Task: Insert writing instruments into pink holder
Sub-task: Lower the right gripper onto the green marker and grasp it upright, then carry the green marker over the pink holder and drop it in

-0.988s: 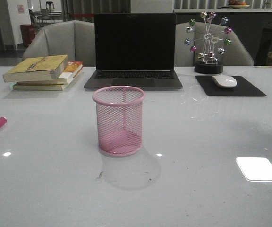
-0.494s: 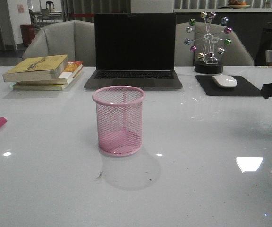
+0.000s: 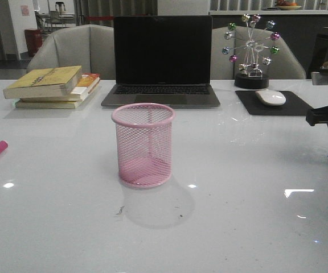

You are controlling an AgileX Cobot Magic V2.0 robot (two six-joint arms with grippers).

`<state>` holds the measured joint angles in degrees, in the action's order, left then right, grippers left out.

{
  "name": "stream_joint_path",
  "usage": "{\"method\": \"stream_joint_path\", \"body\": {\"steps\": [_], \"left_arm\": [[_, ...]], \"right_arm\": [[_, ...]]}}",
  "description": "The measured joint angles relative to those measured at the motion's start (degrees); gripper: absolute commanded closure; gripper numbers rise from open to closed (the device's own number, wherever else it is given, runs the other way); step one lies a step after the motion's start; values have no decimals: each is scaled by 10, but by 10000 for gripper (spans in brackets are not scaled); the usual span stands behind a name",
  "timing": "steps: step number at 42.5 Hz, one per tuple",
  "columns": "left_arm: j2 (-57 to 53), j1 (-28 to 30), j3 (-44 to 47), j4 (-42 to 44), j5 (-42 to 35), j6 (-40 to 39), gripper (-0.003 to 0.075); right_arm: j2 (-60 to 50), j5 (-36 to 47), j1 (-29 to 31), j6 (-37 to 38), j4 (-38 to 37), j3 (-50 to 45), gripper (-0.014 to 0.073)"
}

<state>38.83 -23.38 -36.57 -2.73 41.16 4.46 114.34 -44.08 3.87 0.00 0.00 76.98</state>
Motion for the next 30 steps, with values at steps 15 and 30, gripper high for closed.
{"method": "stream_joint_path", "body": {"steps": [15,30], "left_arm": [[0,0,0,0,0,0,339],[0,0,0,0,1,0,339]], "right_arm": [[-14,-14,-1,0,0,4,431],[-241,179,-121,0,13,-110,431]]}}
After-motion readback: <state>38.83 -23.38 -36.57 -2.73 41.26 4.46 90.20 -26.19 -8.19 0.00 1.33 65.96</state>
